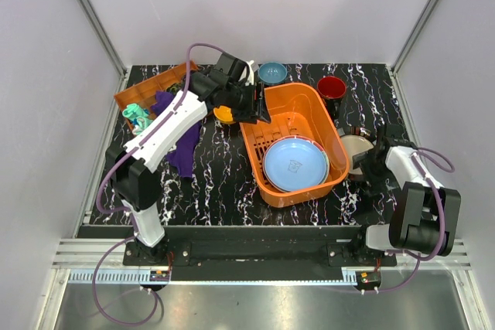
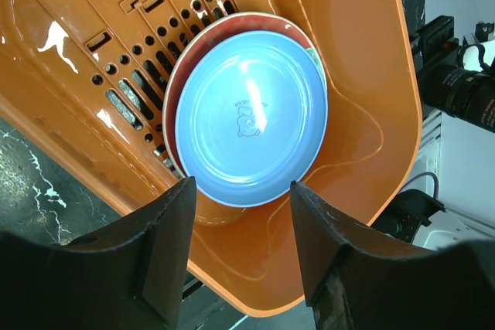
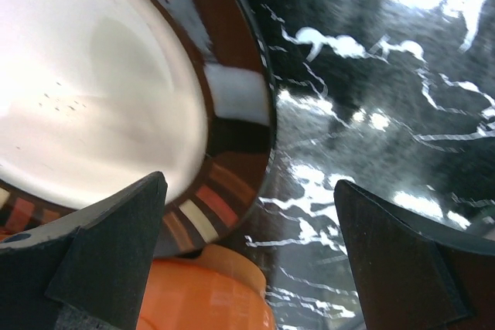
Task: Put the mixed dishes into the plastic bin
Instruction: Pick up the plate at the center of the board.
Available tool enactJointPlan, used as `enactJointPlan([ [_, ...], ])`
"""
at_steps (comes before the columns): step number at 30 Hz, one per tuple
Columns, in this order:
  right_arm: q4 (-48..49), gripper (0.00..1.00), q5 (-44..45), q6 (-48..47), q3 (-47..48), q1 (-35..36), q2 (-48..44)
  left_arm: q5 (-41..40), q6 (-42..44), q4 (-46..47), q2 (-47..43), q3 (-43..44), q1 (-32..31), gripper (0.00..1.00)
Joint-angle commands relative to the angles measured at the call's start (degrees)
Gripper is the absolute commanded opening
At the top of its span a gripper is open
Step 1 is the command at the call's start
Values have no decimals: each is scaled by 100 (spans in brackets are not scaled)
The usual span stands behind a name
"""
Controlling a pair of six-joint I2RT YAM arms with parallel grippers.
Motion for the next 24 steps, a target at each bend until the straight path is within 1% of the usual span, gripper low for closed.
enactJointPlan([
  [1, 665, 100, 134, 133, -223, -27, 5, -22, -12, 200, -335, -77, -8, 55],
  [7, 1298, 100, -50, 344, -749, -27, -12, -39, 15, 191, -380, -174, -17, 55],
  [10, 1561, 100, -33, 388, -934, -36, -188, -4, 32, 191, -406, -235, -9, 55],
  [14, 1641, 100, -41, 458, -979, -36, -364, -4, 41, 200, -423, -279, -8, 55],
  [24, 2045, 100, -147, 485, -1085, -80, -259, -31, 59, 200, -467, -314, -8, 55],
])
